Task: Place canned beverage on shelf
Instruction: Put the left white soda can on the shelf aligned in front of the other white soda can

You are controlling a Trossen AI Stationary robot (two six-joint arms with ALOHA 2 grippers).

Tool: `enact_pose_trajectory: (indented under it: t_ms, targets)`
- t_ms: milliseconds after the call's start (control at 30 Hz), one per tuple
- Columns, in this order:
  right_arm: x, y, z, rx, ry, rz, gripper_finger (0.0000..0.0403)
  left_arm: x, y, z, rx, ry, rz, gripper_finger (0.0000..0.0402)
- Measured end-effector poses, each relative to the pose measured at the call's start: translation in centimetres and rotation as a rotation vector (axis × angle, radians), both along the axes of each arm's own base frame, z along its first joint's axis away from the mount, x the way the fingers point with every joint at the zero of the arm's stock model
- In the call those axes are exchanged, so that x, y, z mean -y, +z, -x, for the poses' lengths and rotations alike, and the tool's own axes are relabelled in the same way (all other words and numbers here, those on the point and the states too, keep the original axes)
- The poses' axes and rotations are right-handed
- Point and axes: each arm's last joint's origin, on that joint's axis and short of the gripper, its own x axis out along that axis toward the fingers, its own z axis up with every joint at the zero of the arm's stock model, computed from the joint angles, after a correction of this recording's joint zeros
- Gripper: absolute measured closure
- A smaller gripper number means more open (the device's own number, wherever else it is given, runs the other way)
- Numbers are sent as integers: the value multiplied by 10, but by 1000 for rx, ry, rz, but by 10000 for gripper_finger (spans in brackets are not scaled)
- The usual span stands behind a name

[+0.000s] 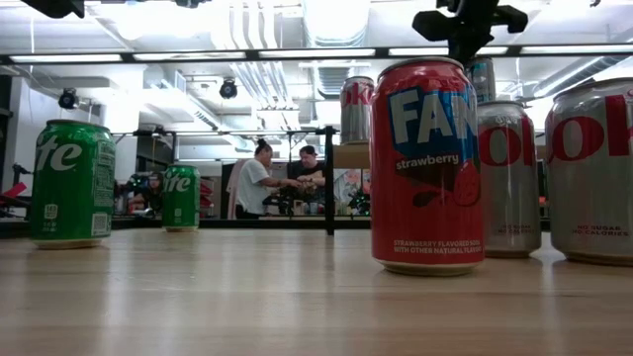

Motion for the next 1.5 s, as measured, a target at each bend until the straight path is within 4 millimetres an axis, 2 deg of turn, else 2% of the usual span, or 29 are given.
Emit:
enact_pose_trajectory:
  t_ms: [867,1000,1167,1333,1500]
  targets:
    - [-3,2,5,-4,8,-21,390,0,0,0,0,0,0,400]
    - [-4,7,9,17,14,-14,390,0,0,0,0,0,0,400]
    - [-10,24,13,83,35,-1,390,0,0,0,0,0,0,400]
    - [-18,36,14,201,104,-141,390,0,0,0,0,0,0,400]
    - [-25,36,15,260,148,-327,390,0,0,0,0,0,0,400]
